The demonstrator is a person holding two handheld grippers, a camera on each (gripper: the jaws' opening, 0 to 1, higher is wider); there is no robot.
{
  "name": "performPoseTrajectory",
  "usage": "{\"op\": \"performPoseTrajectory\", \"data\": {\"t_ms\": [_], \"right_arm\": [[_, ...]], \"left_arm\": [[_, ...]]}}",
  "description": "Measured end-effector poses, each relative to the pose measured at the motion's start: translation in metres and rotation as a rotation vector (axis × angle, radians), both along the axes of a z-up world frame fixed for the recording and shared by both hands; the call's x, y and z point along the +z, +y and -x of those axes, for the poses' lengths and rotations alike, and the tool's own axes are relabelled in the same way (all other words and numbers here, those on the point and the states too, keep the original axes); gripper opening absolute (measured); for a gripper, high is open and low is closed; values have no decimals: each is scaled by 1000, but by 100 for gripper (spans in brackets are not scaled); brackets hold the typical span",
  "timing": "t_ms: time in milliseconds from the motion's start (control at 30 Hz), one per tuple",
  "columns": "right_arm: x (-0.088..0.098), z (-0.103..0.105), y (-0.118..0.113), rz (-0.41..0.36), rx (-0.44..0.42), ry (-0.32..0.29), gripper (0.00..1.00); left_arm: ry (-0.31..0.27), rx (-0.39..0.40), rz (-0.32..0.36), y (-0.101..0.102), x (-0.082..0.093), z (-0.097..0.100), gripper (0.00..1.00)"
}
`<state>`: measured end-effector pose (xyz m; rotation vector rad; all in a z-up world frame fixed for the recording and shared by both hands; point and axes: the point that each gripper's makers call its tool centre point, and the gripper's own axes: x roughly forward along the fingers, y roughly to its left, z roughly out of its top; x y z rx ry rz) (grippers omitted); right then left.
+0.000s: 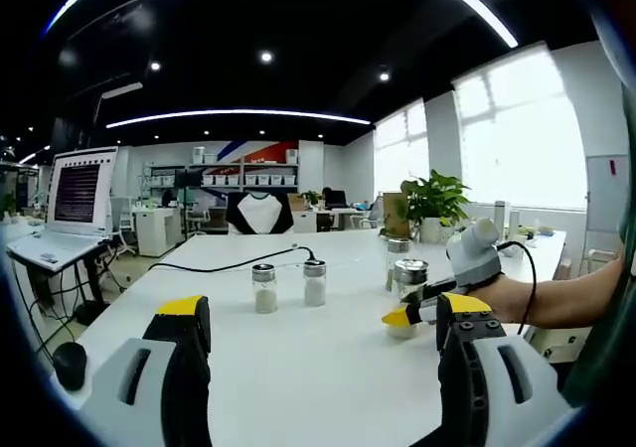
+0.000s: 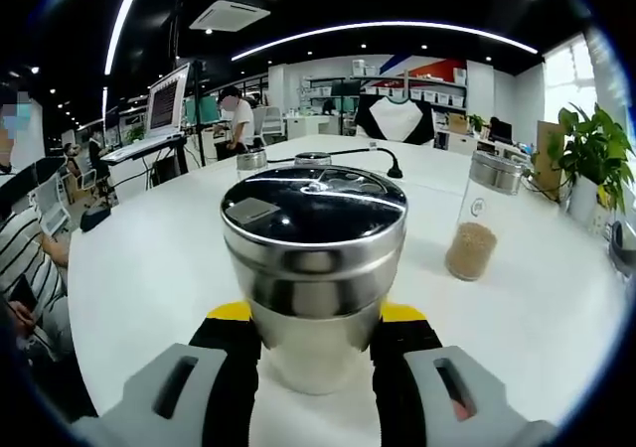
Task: Rotate the seasoning bottle until the label or dispensing opening points toward the visible target arrow and the bottle remains upright within the marked orientation range
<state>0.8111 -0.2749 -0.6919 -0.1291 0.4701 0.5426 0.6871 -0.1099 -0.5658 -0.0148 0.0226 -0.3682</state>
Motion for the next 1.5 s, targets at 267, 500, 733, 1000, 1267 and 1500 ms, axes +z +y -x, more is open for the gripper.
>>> {"op": "performPoseTrajectory", "data": {"t_ms": [267, 500, 733, 1000, 1267, 1500], "right_arm": [[-1, 10, 1, 4, 8, 3, 42], [-1, 14, 2, -1, 9, -1, 42], [0, 14, 2, 10, 11, -6, 42], [0, 14, 1, -2, 11, -15, 43], [-7, 13, -6, 32, 16, -21, 74], [-4, 23, -1, -16, 119, -31, 68]], "left_arm": [[3, -8, 11, -4, -2, 2, 100], [10, -18, 15, -7, -4, 0, 100], [18, -22, 16, -7, -8, -3, 100], [24, -11, 16, -4, -9, -4, 100], [23, -13, 10, -5, -9, -4, 100], [30, -11, 7, -4, -11, -3, 100]]}}
